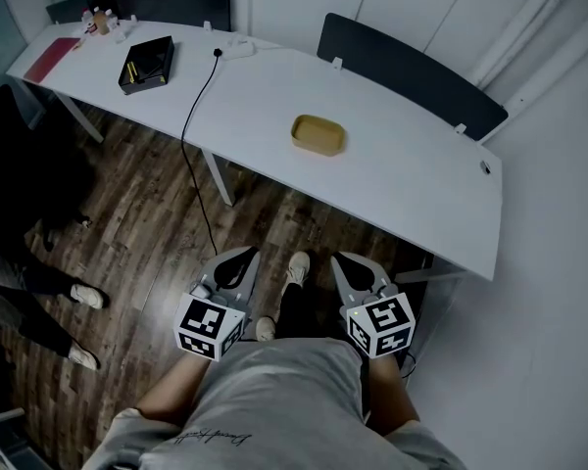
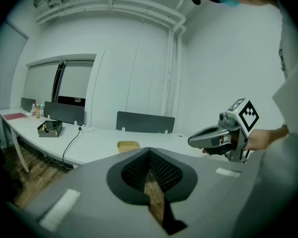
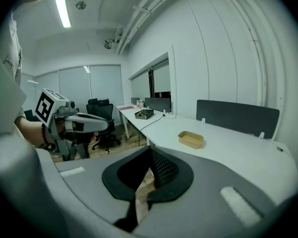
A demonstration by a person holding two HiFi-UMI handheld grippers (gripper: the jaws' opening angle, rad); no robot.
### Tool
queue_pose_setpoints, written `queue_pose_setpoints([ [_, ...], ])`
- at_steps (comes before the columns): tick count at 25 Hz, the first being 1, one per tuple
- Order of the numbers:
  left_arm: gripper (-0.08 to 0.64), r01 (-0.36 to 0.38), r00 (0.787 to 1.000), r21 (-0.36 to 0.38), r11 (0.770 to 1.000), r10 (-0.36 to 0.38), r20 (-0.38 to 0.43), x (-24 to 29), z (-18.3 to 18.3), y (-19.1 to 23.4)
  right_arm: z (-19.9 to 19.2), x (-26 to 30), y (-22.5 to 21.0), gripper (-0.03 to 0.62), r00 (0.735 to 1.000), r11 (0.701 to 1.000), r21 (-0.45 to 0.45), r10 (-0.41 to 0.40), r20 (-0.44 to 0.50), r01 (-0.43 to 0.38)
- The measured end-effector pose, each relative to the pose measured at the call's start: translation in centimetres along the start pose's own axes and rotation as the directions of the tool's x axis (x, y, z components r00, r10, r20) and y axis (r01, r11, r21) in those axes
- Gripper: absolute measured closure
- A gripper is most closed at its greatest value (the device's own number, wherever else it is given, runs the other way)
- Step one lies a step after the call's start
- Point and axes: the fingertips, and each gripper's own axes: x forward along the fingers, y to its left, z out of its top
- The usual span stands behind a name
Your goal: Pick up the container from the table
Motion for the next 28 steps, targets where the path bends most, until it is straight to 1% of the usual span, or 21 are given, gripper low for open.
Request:
queue_pose_setpoints([
  [7,0.564,-0.016,1.0,0.005,1.0,0.016,0.011,2.8,0.7,1.9,1.1,2.9,-2.5,0.577,1.0,1.0,0.009,0.008,0.018,-0.008],
  [12,0.564,-0.025,1.0,0.002,1.0,0.025,0.01,5.9,1.2,3.3,1.6,5.4,-4.9,0.577,1.0,1.0,0.017,0.021,0.011,-0.021],
  [22,0.565,-0.035,0.999,-0.007,0.999,0.035,-0.011,13.3,3.7,5.7,4.3,9.8,-11.5,0.577,0.999,0.999,0.034,0.041,0.003,-0.041],
  [28,0.564,-0.046,0.999,-0.018,0.999,0.046,-0.023,18.4,5.7,7.3,6.1,12.5,-16.2,0.577,0.999,0.999,0.032,0.043,-0.018,-0.042],
])
